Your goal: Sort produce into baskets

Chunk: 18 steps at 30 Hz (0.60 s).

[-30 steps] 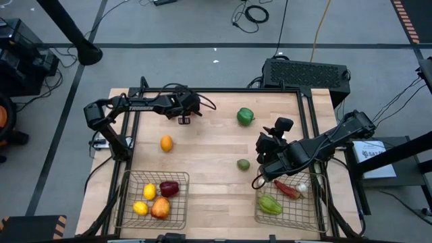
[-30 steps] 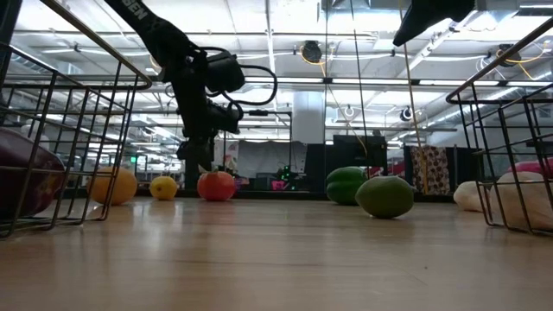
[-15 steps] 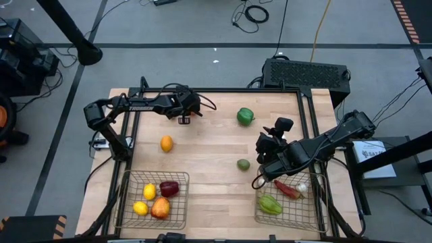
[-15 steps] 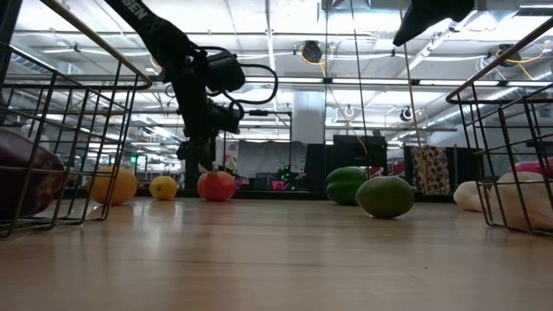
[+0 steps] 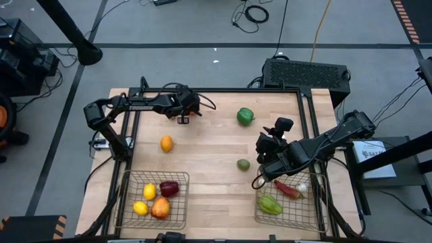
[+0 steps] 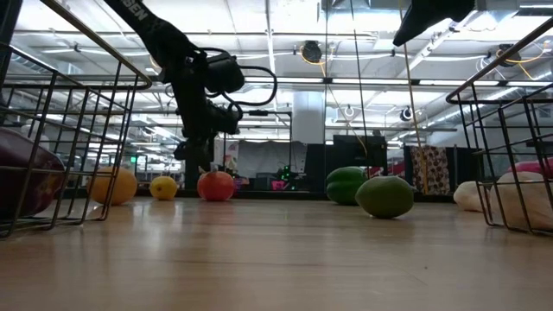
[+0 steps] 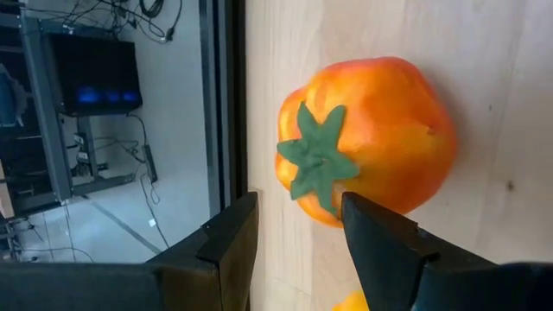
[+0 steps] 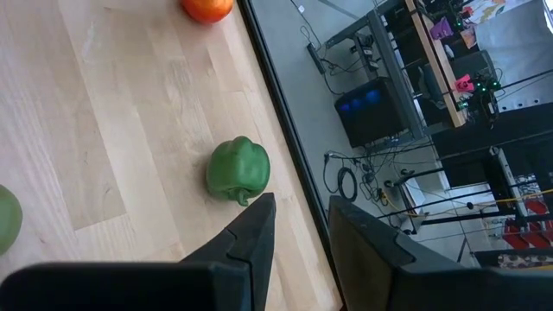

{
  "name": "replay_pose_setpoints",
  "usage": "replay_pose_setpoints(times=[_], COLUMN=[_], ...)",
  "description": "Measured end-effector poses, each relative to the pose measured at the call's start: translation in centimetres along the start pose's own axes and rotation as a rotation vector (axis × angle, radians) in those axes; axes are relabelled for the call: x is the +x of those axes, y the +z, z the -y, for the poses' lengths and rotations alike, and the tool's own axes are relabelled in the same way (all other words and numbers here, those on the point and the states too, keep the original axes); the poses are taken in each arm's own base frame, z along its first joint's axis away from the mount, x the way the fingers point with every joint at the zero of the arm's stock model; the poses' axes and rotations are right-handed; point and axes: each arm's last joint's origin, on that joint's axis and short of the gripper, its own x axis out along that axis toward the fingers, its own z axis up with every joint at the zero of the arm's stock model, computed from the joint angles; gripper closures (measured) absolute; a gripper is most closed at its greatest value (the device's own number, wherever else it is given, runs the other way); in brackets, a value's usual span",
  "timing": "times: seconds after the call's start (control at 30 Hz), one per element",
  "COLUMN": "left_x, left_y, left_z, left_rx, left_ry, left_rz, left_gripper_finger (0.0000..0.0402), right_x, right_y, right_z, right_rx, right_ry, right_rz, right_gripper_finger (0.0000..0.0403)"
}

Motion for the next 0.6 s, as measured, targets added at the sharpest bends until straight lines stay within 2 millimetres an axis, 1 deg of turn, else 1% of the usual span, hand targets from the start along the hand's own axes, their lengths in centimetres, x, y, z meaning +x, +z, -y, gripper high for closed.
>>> replay_pose_setpoints(times=[0.23, 0.33, 0.6], left_x=[0.9, 1.2, 1.1], left_y=[0.1, 0.1, 0.1], left_z=[0.6, 0.8, 0.8], left_rx=[0.02, 0.027, 0.046], left_ry=[-0.02, -0.026, -0.02], left_rz=[-0.025, -0.034, -0.036], left_gripper_finger=[0.0229, 0.0245, 0.0298], right_x=[0.0, 0.0, 0.0], right_y=[0.0, 0.0, 0.0], right_z=[0.0, 0.0, 0.0], right_rx=[0.0, 0.0, -0.004], right_ry=[0.0, 0.0, 0.0], right_rz=[0.0, 0.0, 0.001], right_gripper_finger=[0.03, 0.03, 0.03])
